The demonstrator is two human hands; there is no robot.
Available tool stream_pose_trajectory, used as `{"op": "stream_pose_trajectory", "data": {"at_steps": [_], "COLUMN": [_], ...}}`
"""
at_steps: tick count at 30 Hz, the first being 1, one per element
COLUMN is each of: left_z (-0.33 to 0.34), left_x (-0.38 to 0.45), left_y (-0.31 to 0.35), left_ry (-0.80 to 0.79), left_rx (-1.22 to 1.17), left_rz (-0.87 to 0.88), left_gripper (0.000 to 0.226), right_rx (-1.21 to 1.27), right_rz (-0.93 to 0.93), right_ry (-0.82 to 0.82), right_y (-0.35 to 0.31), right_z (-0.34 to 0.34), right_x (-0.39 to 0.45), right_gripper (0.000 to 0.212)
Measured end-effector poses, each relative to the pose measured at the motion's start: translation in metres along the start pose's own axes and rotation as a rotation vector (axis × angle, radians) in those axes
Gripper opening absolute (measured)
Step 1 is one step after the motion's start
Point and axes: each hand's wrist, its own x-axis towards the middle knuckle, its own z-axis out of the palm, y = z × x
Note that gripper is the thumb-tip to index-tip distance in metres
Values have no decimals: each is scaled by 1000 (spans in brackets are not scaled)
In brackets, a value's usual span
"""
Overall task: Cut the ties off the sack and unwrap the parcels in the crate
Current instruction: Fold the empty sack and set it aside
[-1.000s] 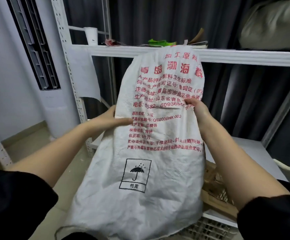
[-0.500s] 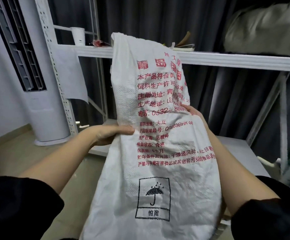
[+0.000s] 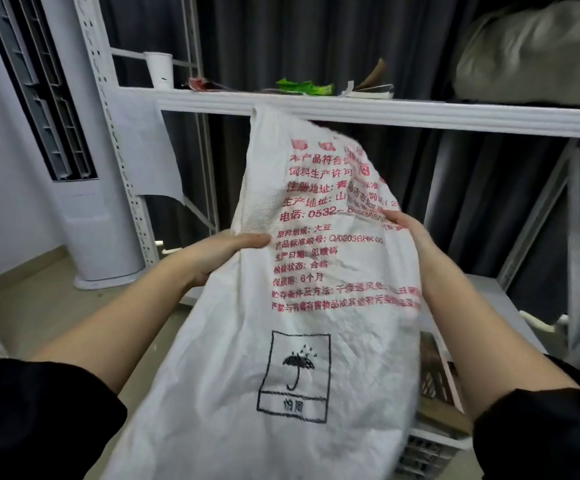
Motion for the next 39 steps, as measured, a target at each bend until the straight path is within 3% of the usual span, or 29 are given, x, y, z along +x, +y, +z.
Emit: {"op": "stream_pose_trajectory", "data": {"at_steps": [2, 7, 10, 12, 14, 17, 20, 23, 29, 31, 34, 37, 38, 39], "left_z": [-9, -6, -2, -3, -1, 4, -3, -10, -25, -33, -36, -35, -35, -33], "left_x": [-1, 5, 9, 11, 13, 11, 5, 4, 9, 8, 11, 18, 22, 26], "left_y": [-3, -13, -16, -17, -19, -20, -24, -33, -39, -36, -34, -36, -37, -37], "left_ry": [107, 378, 538, 634, 691, 658, 279, 61, 295, 284, 249, 451, 543, 612], "left_rx": [67, 200, 163, 109, 66, -79, -257, -82, -28, 26, 104, 137, 176, 247], "left_rz": [-32, -52, 5, 55, 86, 58, 20, -23, 8, 14, 10, 0, 2, 19], "left_gripper": [81, 26, 35, 42, 45, 44, 60, 91, 76, 75, 28, 11, 14, 19], "right_rx": [-85, -143, -3, -109, -280, -298, -178, -230, -229, -211, -245, -721, -881, -970], "right_rz": [7, -53, -38, -15, 23, -16, -117, -204, -101, -56, -57, -269, -358, -428], "right_ry": [102, 233, -85, -295, -341, -117, 101, 181, 176, 196, 308, 583, 598, 501], "right_y": [-6, 3, 16, 27, 38, 44, 39, 38, 29, 28, 32, 34, 32, 29], "right_z": [-9, -13, -21, -24, -18, -3, 4, 8, -8, -15, -20, -26, -24, -21], "right_x": [3, 9, 10, 5, 2, 2, 8, 10, 6, 7, 11, 17, 15, 15], "right_gripper": [20, 43, 55, 62, 60, 42, 25, 28, 37, 36, 28, 29, 36, 48]}}
